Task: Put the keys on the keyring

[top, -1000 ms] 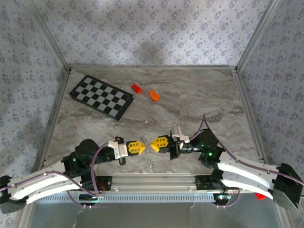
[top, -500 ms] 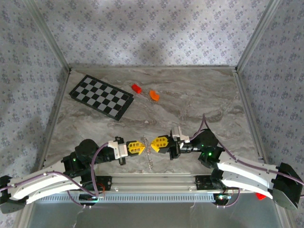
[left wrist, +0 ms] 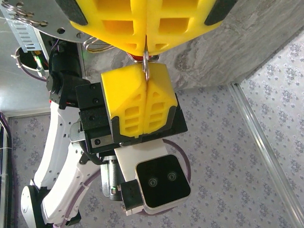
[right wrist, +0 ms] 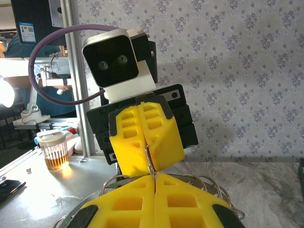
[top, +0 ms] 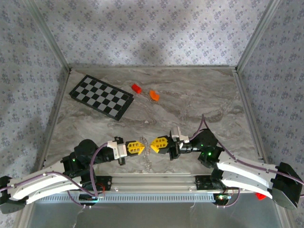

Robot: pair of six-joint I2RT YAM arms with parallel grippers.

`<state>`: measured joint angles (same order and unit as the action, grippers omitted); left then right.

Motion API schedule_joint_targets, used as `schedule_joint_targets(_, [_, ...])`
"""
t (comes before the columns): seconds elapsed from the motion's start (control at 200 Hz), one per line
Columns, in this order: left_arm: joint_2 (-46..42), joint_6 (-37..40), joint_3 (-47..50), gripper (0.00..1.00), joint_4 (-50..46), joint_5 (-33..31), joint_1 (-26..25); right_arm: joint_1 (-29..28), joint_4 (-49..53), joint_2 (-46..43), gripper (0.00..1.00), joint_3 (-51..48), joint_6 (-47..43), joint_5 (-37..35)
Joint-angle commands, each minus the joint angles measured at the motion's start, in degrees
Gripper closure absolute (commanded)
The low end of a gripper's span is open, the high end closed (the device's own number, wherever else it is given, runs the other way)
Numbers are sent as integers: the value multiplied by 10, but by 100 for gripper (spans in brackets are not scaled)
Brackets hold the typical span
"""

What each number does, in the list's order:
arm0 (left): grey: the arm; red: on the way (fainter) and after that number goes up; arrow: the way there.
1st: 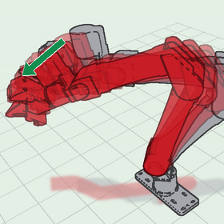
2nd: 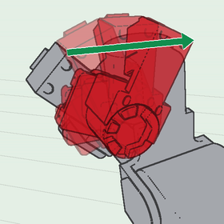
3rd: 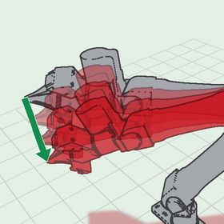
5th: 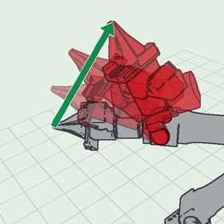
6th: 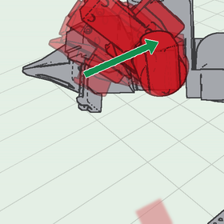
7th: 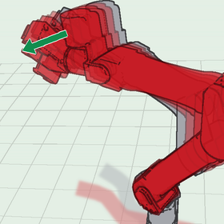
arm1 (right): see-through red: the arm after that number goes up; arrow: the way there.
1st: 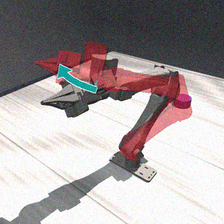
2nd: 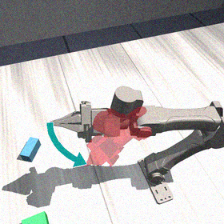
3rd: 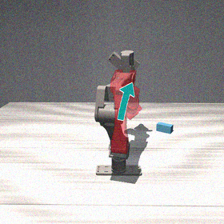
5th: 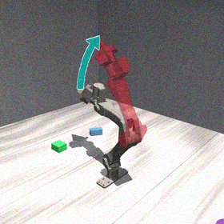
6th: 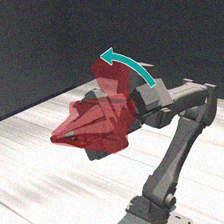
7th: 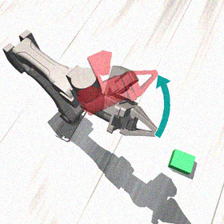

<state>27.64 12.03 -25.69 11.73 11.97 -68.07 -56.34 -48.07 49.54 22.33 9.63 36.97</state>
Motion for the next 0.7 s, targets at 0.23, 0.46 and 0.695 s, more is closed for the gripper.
schedule_joint_targets(0.23, [-8,7,-9,100,23,-5,-5,4,21,-16,100,25,-6,21])
schedule_joint_targets(0.46, [-4,4,-9,100,26,1,-5,4,12,-11,100,25,-4,22])
schedule_joint_targets(0.695, [1,3,-9,100,24,8,-5,5,6,-8,100,25,-2,19])
